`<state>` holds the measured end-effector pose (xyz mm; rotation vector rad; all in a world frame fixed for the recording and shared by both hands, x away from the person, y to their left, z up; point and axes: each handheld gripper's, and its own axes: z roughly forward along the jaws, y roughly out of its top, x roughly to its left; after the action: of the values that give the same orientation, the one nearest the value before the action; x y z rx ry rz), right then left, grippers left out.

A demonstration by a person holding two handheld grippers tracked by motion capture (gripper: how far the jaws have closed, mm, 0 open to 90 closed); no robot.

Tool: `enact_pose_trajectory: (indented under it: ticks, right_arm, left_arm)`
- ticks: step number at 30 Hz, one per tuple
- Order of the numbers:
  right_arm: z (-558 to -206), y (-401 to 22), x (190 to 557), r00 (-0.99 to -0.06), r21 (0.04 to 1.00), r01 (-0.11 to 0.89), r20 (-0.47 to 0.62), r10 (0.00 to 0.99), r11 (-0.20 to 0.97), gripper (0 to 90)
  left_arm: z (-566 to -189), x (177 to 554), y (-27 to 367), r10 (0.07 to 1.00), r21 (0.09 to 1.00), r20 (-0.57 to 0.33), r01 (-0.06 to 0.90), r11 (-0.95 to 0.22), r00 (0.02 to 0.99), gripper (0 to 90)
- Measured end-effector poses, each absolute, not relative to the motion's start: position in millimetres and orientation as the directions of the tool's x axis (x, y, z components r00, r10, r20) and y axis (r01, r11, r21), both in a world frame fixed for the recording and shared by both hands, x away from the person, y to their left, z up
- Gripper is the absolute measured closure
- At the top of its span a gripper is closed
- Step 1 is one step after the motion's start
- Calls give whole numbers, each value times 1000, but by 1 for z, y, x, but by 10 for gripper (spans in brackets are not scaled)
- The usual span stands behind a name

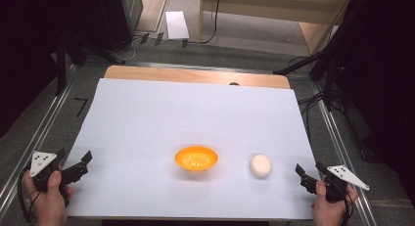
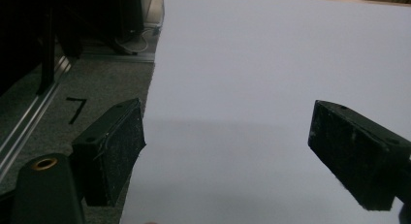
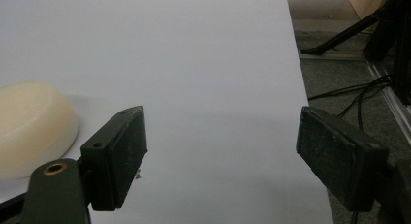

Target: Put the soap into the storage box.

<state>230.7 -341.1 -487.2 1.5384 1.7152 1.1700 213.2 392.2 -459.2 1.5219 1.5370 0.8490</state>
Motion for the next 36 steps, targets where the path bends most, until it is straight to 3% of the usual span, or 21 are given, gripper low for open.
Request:
enact_pose_trajectory:
  ticks: [11, 14, 17, 22, 24, 27, 28, 36]
  right_arm:
    - [-483, -341, 231, -86, 865, 497, 135, 987, -75, 209]
    - [-477, -340, 230, -98, 872, 484, 141, 985, -77, 264]
    - [-475, -338, 231, -164, 876, 483, 77, 983, 12, 325]
    - [-472, -339, 236, -245, 870, 487, 55, 968, 74, 358]
    - [-468, -336, 238, -244, 861, 491, -11, 970, 133, 324]
    - [-462, -330, 239, -225, 844, 491, -116, 967, 215, 343]
    - [-459, -328, 240, -240, 836, 501, -112, 964, 222, 399]
    - [-451, -324, 243, -337, 776, 591, -14, 941, 223, 295]
  left_arm:
    - [-459, 214, 392, 996, 883, -80, 466, 52, 40, 139]
    - [-459, 214, 391, 997, 882, -71, 469, 43, 41, 139]
    - [-459, 214, 391, 997, 882, -65, 469, 37, 43, 139]
    - [-459, 215, 390, 997, 880, -60, 475, 31, 46, 140]
    - [-460, 215, 389, 997, 879, -58, 475, 31, 43, 140]
    - [-460, 215, 389, 997, 879, -55, 477, 27, 45, 140]
    - [-460, 215, 389, 998, 878, -54, 477, 27, 44, 140]
    - [-460, 215, 389, 998, 877, -48, 481, 20, 46, 140]
